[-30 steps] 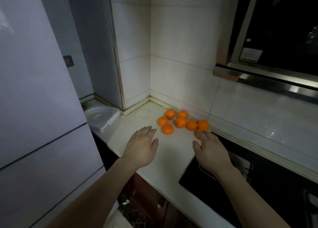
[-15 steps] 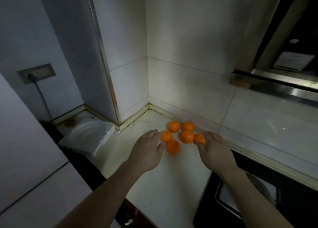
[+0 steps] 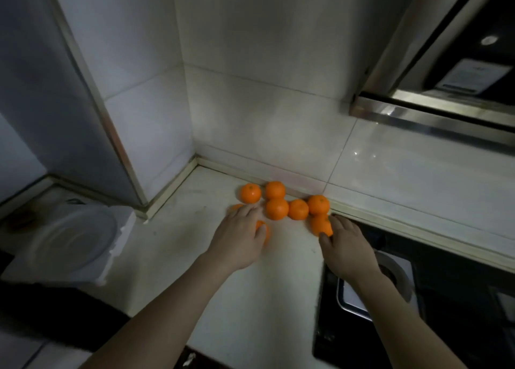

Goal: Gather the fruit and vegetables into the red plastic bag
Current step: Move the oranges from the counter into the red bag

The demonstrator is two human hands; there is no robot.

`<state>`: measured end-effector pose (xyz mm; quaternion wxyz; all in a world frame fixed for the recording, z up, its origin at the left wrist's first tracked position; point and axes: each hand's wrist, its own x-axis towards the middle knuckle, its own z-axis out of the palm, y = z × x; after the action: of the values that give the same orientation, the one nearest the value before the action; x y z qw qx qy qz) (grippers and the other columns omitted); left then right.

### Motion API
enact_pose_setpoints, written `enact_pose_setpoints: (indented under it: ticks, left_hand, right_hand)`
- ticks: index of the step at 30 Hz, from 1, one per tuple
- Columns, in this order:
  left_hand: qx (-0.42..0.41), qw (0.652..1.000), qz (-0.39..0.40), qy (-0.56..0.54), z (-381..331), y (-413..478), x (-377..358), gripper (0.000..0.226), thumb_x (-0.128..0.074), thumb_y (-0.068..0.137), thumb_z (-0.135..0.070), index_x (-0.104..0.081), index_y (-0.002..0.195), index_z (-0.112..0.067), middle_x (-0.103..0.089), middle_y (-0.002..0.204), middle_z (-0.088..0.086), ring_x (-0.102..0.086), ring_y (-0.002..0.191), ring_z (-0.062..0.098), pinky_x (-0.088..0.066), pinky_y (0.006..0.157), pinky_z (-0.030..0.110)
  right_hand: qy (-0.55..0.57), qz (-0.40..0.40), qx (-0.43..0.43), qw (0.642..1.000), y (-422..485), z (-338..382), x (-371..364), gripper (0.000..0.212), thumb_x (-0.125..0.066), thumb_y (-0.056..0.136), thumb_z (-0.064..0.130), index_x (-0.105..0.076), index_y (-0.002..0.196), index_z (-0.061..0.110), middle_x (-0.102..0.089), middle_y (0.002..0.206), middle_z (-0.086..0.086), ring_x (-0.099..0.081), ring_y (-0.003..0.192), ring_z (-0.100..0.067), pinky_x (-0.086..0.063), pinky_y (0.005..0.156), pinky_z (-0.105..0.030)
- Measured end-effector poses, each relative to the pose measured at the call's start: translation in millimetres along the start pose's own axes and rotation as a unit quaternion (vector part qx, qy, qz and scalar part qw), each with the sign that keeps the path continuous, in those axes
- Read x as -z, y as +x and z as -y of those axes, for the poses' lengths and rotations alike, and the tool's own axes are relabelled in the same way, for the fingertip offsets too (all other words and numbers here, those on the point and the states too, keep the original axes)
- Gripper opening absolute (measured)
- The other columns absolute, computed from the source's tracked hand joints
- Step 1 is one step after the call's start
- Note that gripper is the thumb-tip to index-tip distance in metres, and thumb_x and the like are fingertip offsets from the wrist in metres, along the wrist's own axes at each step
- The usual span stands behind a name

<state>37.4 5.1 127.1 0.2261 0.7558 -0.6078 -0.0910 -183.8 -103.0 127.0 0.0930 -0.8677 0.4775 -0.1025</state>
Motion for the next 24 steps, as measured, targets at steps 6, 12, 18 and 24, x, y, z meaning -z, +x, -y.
enact_pose_setpoints:
  ticks: [6,12,18,24]
  left_hand:
    - [-0.019,1.000,0.010,-0.014,3.2,43.9,-25.8,0.040,-0.045,0.098,-0.032,-0.049,0.134,-0.014,-0.046,0.142,0.003,-0.041,0.127,0.021,-0.031,0.104,0.030]
    - [0.005,0.999,0.049,-0.015,14.8,106.5,-68.1,0.049,-0.048,0.096,-0.036,-0.044,0.139,-0.013,-0.044,0.145,0.006,-0.043,0.130,0.024,-0.036,0.105,0.034]
    - [0.044,0.996,0.079,-0.026,34.0,159.3,-111.6,0.048,-0.051,0.093,-0.034,-0.043,0.136,-0.013,-0.045,0.139,0.009,-0.044,0.125,0.028,-0.040,0.099,0.038]
    - [0.061,0.994,0.093,-0.014,50.9,189.7,-156.5,0.053,-0.055,0.087,-0.038,-0.044,0.134,-0.016,-0.047,0.135,0.008,-0.044,0.125,0.030,-0.040,0.100,0.042]
  right_hand:
    - [0.006,0.044,-0.043,0.998,34.5,-30.1,-22.3,0.045,-0.036,0.093,0.040,-0.051,0.126,0.013,-0.055,0.124,-0.010,-0.048,0.114,-0.029,-0.039,0.094,-0.038]
    - [0.001,0.089,-0.061,0.994,99.1,-59.9,-50.2,0.042,-0.043,0.097,0.034,-0.047,0.130,0.008,-0.052,0.128,-0.015,-0.046,0.116,-0.031,-0.038,0.096,-0.038]
    - [-0.017,0.137,-0.069,0.988,158.0,-76.6,-82.2,0.051,-0.046,0.095,0.040,-0.041,0.136,0.012,-0.047,0.134,-0.013,-0.045,0.118,-0.031,-0.038,0.096,-0.039]
    - [0.016,0.171,-0.089,0.981,203.7,-93.6,-115.0,0.062,-0.057,0.087,0.036,-0.035,0.142,0.015,-0.039,0.141,-0.008,-0.039,0.125,-0.029,-0.039,0.101,-0.042]
